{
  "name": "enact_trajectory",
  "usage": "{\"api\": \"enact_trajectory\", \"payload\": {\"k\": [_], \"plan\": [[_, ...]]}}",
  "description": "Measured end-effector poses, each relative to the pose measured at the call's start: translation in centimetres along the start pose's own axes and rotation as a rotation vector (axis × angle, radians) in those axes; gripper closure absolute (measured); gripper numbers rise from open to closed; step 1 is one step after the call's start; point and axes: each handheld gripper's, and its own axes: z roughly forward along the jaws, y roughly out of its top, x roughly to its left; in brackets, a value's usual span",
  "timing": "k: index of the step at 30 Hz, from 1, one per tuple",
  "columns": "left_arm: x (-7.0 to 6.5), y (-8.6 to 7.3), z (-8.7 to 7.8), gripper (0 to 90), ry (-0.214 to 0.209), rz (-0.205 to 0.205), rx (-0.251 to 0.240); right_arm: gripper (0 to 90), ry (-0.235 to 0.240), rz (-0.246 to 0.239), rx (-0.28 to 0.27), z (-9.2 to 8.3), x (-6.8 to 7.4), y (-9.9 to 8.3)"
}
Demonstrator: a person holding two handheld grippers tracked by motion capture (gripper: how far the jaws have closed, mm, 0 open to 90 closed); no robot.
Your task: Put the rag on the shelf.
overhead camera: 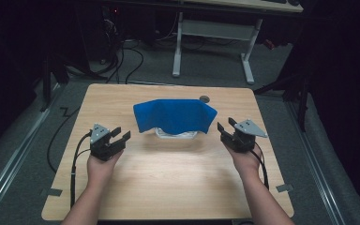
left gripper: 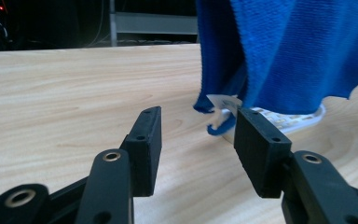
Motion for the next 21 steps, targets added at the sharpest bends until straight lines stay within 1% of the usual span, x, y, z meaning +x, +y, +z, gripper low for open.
{"api": "enact_trajectory", "payload": {"k": [2, 4, 5, 6, 9, 11, 13, 14, 15, 17, 18, 19, 20, 21], "plan": [[-0.2, -0.3, -0.5, 51.0, -0.006, 0.0, 0.007, 49.1, 0.009, -0.005, 0.023, -0.5, 0.3, -0.2], [-0.5, -0.6, -0.9, 50.2, -0.01, 0.01, 0.009, 49.0, 0.019, -0.015, 0.013, -1.2, 0.8, -0.7], [-0.6, -0.8, -1.2, 50.0, -0.012, 0.011, 0.011, 48.6, 0.021, -0.014, 0.018, -1.3, 0.9, -0.8], [-0.7, -1.2, -1.7, 49.6, -0.021, 0.008, 0.02, 48.1, 0.029, -0.028, 0.026, -1.8, 1.3, -1.2], [-0.9, -1.7, -2.2, 49.3, -0.027, 0.011, 0.028, 47.7, 0.039, -0.026, 0.023, -2.4, 1.6, -1.7], [-1.2, -2.2, -2.6, 49.1, -0.039, 0.007, 0.038, 47.1, 0.047, -0.033, 0.029, -2.9, 2.0, -2.1], [-1.7, -3.1, -3.2, 48.7, -0.053, 0.018, 0.064, 46.2, 0.06, -0.039, 0.045, -3.5, 2.6, -3.0], [-1.7, -3.1, -3.2, 48.5, -0.053, 0.018, 0.064, 46.2, 0.06, -0.039, 0.045, -3.5, 2.6, -3.0], [-1.8, -3.5, -3.4, 48.5, -0.055, 0.029, 0.077, 46.1, 0.061, -0.042, 0.049, -3.6, 2.8, -3.3], [-2.2, -4.1, -3.7, 47.9, -0.067, 0.033, 0.099, 45.4, 0.072, -0.047, 0.067, -4.2, 3.4, -4.2], [-2.5, -4.7, -4.0, 47.7, -0.075, 0.046, 0.122, 45.2, 0.075, -0.055, 0.072, -4.3, 3.6, -4.5], [-2.7, -5.0, -4.1, 47.4, -0.08, 0.053, 0.134, 44.8, 0.079, -0.056, 0.076, -4.5, 3.8, -4.8], [-2.7, -5.0, -4.1, 47.2, -0.08, 0.053, 0.134, 44.8, 0.079, -0.056, 0.076, -4.5, 3.8, -4.8], [-3.2, -5.5, -4.4, 46.9, -0.084, 0.071, 0.159, 44.5, 0.09, -0.053, 0.089, -4.8, 4.2, -5.4]]}}
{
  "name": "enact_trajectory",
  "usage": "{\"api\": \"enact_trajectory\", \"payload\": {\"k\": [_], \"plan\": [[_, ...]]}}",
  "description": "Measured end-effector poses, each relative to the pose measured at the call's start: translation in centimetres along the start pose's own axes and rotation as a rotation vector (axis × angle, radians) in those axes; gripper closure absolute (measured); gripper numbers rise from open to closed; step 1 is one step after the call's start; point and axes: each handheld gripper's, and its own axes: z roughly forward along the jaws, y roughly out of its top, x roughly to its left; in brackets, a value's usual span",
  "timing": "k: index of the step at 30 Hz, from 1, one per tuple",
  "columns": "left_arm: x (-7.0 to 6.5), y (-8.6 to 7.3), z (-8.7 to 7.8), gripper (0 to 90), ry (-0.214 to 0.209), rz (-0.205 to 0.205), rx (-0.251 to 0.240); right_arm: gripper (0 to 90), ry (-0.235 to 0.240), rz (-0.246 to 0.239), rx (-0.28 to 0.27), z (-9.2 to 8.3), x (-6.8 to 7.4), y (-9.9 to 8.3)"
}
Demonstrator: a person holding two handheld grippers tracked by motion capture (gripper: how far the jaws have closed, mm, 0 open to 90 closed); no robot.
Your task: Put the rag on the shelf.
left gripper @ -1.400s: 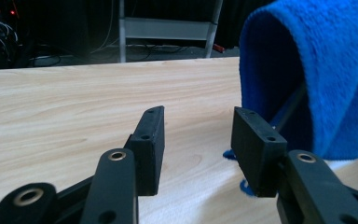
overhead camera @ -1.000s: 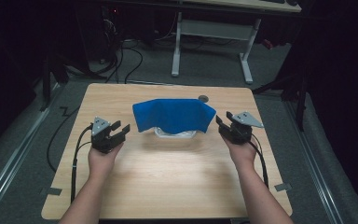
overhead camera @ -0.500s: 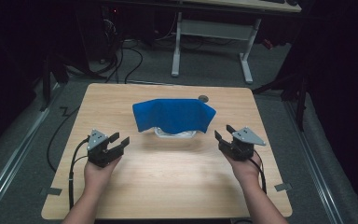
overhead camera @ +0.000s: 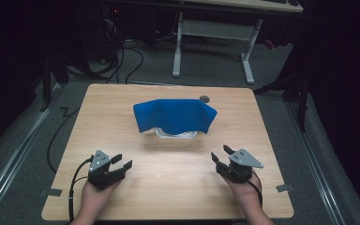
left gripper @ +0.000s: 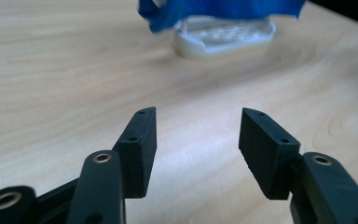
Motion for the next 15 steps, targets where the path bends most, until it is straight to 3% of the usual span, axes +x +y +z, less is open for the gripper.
{"api": "enact_trajectory", "payload": {"k": [7, 8, 10, 15], "plan": [[-1.7, -1.8, -0.6, 45.6, -0.029, 0.016, 0.082, 42.1, 0.024, 0.01, 0.049, -0.5, 1.2, -1.4], [-2.5, -2.4, -0.7, 44.9, -0.045, 0.034, 0.14, 41.4, 0.026, 0.011, 0.06, -0.7, 1.6, -1.9], [-3.3, -3.0, -0.6, 43.5, -0.077, 0.035, 0.191, 41.5, 0.022, 0.013, 0.071, -1.0, 1.9, -2.8], [-4.3, -3.1, -0.5, 42.7, -0.086, 0.093, 0.203, 40.2, 0.043, -0.001, 0.151, -0.4, 2.3, -3.5]]}}
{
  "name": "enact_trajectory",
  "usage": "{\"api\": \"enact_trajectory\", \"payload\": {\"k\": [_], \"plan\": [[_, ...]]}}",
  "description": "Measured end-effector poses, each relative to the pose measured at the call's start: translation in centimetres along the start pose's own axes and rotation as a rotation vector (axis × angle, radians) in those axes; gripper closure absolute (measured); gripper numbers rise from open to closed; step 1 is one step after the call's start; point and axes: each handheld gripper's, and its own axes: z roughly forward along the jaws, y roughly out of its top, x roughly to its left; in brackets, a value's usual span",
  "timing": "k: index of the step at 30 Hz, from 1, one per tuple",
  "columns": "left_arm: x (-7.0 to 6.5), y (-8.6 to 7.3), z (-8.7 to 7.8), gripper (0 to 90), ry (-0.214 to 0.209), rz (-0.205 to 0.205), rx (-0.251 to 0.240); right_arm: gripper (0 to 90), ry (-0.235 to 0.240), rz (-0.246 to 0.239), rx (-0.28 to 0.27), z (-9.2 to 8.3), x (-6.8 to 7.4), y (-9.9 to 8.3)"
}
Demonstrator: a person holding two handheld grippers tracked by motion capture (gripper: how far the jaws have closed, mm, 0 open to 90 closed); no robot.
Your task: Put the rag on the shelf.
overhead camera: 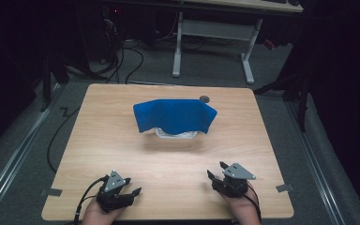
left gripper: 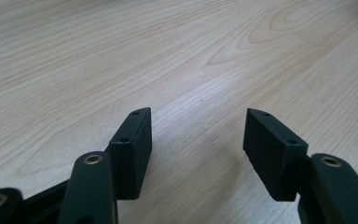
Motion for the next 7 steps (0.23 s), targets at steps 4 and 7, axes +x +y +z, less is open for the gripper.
{"api": "enact_trajectory", "payload": {"k": [4, 7], "plan": [[-0.04, 0.27, 0.14, 42.9, -0.008, 0.0, -0.01, 40.2, 0.013, -0.005, 0.024, 0.44, 0.14, -0.21], [0.1, 0.46, 0.12, 42.9, -0.004, 0.001, -0.026, 40.0, 0.014, -0.003, 0.032, 0.33, -0.02, -0.45]]}}
